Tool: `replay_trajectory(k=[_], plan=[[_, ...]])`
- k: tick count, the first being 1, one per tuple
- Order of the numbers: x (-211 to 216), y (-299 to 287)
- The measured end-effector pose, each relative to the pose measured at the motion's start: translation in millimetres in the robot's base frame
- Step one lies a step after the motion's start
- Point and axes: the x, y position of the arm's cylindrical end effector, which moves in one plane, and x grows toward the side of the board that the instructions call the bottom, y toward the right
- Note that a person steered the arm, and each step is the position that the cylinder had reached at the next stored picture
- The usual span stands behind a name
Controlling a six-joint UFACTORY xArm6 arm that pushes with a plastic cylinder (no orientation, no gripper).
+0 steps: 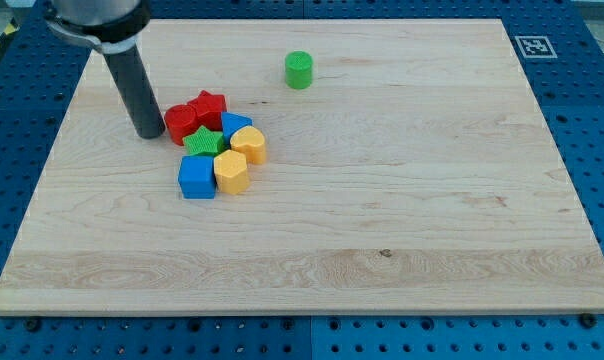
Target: Nudge the red blocks bottom left a bit
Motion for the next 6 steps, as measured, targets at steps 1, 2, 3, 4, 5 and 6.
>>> replay_trajectory(k=[1, 2, 3, 4, 5, 6], plan=[[-40, 0], [-62, 25], [-72, 70], [-42, 81], [-39, 81], [-36, 81]])
